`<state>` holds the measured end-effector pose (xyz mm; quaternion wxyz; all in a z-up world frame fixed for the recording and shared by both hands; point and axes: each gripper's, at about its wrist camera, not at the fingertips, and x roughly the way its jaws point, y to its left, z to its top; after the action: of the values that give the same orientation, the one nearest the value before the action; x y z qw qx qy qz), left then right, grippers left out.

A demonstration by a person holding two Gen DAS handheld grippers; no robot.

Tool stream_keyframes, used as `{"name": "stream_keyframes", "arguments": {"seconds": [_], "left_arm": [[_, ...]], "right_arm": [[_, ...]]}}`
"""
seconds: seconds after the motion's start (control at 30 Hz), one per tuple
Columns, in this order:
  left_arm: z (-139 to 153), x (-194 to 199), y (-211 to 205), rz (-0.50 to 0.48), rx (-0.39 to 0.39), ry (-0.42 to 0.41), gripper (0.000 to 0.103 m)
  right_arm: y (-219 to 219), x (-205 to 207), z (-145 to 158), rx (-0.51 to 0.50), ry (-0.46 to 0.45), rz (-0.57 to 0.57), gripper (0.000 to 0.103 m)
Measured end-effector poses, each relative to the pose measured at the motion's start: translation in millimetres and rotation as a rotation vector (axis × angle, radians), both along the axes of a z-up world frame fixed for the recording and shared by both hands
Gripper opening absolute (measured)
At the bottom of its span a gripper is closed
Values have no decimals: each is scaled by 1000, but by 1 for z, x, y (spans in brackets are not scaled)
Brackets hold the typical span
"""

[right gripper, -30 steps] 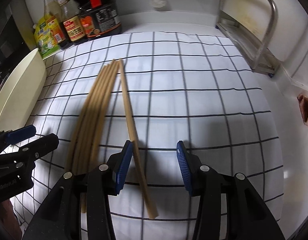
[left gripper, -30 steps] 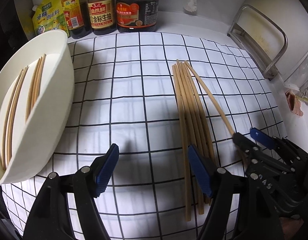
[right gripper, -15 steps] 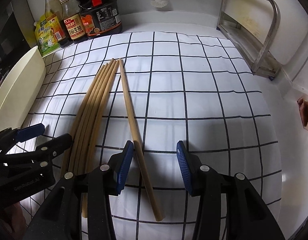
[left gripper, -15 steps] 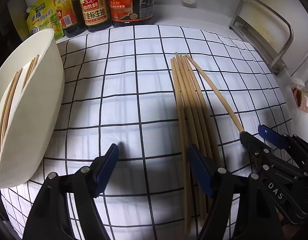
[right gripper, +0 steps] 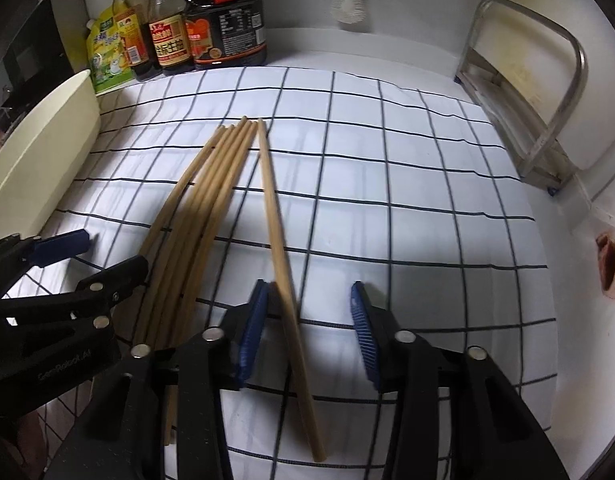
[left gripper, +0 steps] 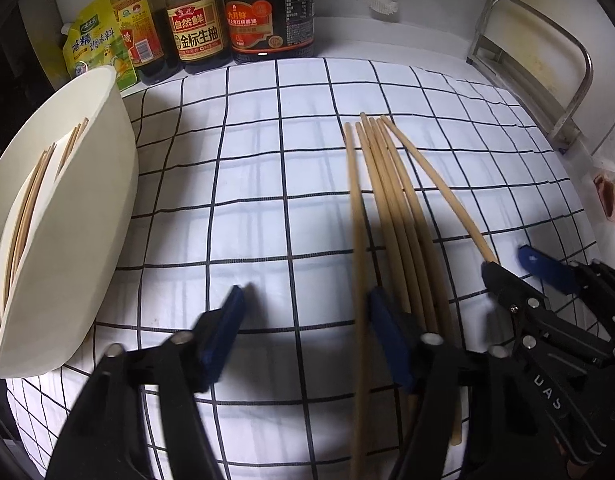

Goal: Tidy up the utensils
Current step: 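Close the left tool on one chopstick while the right tool grasps another, then carry both held chopsticks over the white plate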

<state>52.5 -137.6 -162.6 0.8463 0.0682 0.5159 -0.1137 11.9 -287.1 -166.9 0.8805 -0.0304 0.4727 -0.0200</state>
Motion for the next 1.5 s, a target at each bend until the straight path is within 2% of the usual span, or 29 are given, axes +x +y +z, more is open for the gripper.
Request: {"name": "stream_keyframes", "arguments": {"seconds": [0.03,0.07,0.1,0.13,0.2,0.33,0.47,0.77,0.93,1.2,1.37,1.5], "left_arm": [[1,0,-1,-5,-1,-1,44],[2,0,-2,-9,-1,-1,40],[2,-1,-2,-15,-4,1,30],[3,-1,-3,-22,-5,4,19],[3,-1,-5,-35,-7,14,8],[3,0,-4,-43,-10,44,7],[10,-3,2,-46,-36,61,7],[71,-3,33,-56,-84,-35,7],[100,8,78,-4,-97,-73,7],[120,32,164,106,-100,-108,7],[118,46,214,167,-82,-105,7],[104,56,244,194,-66,-69,8]], "right_arm": [[3,0,0,-3,1,13,28],[6,0,0,-5,2,26,21],[8,0,0,-6,2,32,14],[9,0,0,-4,3,37,11],[10,1,0,15,7,36,8],[2,2,3,98,25,8,7],[-1,-5,16,141,13,-23,7],[25,-8,67,192,-47,-19,7],[65,5,97,212,-107,42,7],[156,46,123,245,-161,173,7],[204,68,118,245,-144,242,7],[241,87,101,237,-107,279,7]]}}
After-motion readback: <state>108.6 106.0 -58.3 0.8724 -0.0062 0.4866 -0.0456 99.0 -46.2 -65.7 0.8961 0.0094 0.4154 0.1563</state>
